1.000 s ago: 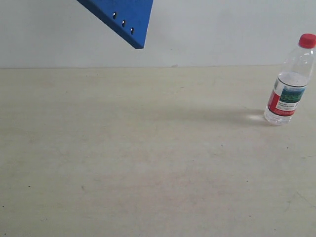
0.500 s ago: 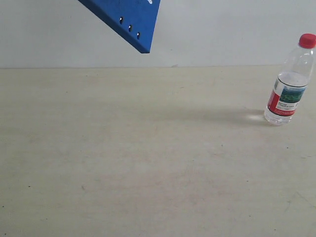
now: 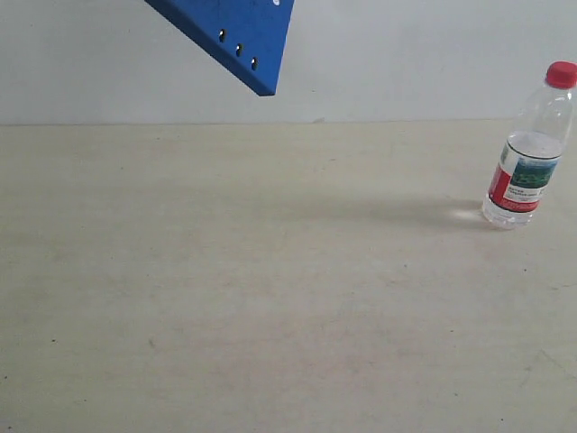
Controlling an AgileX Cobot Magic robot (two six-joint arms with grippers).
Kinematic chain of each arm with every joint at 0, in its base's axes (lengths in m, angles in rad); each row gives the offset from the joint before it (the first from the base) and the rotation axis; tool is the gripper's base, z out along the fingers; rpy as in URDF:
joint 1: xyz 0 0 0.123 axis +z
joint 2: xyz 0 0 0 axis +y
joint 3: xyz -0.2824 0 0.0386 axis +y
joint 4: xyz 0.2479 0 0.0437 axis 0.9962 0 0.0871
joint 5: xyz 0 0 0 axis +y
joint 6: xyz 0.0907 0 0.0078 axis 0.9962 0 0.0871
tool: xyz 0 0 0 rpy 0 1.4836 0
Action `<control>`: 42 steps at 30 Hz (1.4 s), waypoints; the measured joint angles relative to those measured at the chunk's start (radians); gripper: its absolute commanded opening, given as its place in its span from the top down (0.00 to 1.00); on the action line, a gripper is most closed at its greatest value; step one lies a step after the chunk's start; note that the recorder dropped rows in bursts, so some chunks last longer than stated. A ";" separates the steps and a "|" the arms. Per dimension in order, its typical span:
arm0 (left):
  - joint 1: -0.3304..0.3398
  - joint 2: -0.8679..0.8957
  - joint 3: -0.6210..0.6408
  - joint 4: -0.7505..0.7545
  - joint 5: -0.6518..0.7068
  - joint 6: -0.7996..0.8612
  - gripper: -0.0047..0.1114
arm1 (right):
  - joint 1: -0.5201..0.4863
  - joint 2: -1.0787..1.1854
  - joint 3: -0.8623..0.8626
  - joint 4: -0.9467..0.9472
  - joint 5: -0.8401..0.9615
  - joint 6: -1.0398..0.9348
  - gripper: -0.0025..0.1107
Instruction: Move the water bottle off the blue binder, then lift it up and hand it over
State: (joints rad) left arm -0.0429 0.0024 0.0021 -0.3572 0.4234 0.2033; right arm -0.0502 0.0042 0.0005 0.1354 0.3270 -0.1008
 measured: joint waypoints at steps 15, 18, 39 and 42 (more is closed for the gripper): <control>-0.003 0.000 0.000 0.110 -0.213 -0.135 0.91 | 0.000 0.000 0.000 0.002 0.000 0.000 0.98; -0.003 0.000 0.000 0.327 -0.216 -0.405 0.91 | 0.000 0.000 0.000 0.002 0.000 0.000 0.98; -0.003 0.000 0.000 0.517 -0.118 -0.447 0.91 | 0.000 0.000 0.000 0.002 0.000 0.000 0.98; -0.003 0.000 0.000 0.517 -0.118 -0.446 0.91 | 0.000 0.000 0.000 0.002 0.000 0.000 0.98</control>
State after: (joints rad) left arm -0.0456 0.0024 0.0021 0.1603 0.3058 -0.2426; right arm -0.0502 0.0042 0.0005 0.1375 0.3270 -0.1008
